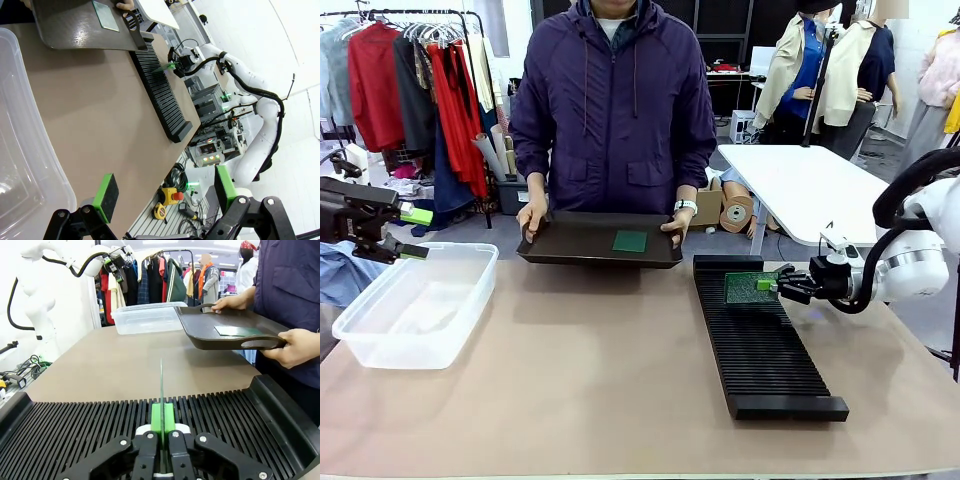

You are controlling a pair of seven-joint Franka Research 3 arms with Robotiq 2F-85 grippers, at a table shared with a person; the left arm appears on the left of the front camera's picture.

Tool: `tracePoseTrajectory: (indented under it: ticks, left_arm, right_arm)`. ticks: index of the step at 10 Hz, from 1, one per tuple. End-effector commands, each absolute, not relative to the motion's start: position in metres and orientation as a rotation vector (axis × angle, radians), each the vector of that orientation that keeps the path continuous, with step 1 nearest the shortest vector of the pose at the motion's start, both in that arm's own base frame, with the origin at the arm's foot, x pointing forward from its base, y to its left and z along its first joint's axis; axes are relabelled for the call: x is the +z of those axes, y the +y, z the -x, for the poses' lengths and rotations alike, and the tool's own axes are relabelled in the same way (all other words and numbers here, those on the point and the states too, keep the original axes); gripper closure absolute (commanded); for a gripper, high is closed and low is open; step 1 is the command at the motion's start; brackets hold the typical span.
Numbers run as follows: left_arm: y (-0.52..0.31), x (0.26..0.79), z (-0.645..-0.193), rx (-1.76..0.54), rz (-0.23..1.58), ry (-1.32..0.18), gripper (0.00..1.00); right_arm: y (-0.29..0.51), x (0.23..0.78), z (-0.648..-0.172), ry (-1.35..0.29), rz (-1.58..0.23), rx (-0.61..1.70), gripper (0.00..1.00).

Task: Sort PCBs into racks and boxes based on the side picked up.
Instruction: If the short side of the Blank PCB is picked up, insert it into the PCB Rack ; if the long side is picked up, place it in the Organizing box.

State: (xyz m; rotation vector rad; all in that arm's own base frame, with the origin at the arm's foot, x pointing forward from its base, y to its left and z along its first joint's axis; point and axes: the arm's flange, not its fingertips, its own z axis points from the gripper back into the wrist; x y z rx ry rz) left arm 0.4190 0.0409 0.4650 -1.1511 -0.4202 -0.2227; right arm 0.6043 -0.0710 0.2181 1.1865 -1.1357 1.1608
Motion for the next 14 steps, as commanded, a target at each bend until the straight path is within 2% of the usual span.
tracePoseTrajectory:
  ticks: [1,14]
  left_arm:
    - [0.0416,0.4673,-0.4178,-0.224,1.161,-0.419,0.0]
    - [0.0416,0.4673,-0.4178,-0.224,1.161,-0.419,0.0]
  right_arm:
    - [-0.0707,0.2209,-0.6047,-1.136,-1.184,1.17,1.0]
    - [-0.0706,0.2138,-0.6131,-1.135,-1.17,1.152,1.0]
